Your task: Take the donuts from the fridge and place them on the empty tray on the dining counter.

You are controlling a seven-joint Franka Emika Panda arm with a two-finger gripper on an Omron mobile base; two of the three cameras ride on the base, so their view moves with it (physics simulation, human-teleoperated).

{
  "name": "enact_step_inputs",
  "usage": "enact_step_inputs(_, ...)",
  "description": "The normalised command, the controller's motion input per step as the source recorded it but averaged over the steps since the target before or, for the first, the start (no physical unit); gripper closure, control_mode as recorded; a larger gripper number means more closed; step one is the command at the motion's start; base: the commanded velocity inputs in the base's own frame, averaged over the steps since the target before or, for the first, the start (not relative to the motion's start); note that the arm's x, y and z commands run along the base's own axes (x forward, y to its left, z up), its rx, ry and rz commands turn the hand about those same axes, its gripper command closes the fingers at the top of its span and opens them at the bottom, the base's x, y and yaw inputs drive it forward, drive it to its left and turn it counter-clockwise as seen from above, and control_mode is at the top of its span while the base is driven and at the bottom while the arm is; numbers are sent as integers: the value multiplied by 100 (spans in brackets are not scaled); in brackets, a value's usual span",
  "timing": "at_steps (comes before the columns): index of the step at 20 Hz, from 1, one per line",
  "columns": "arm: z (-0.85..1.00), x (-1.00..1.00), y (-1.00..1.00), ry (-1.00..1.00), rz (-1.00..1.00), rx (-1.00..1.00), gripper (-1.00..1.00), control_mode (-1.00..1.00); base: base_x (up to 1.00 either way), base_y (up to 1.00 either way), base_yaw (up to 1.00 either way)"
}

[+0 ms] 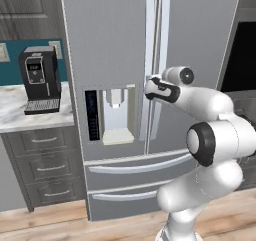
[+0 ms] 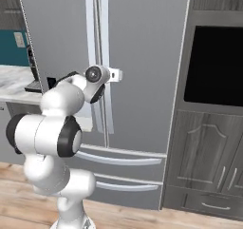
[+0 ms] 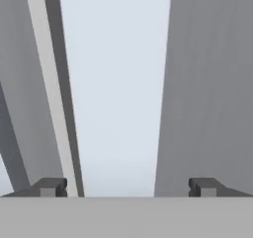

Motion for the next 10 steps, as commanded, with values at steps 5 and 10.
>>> enact_step_inputs(5,0,75,0,-1,0,0,-100,-100,0,0,0)
enact_step_inputs(10,0,77,0,2,0,0,100,-100,0,0,0)
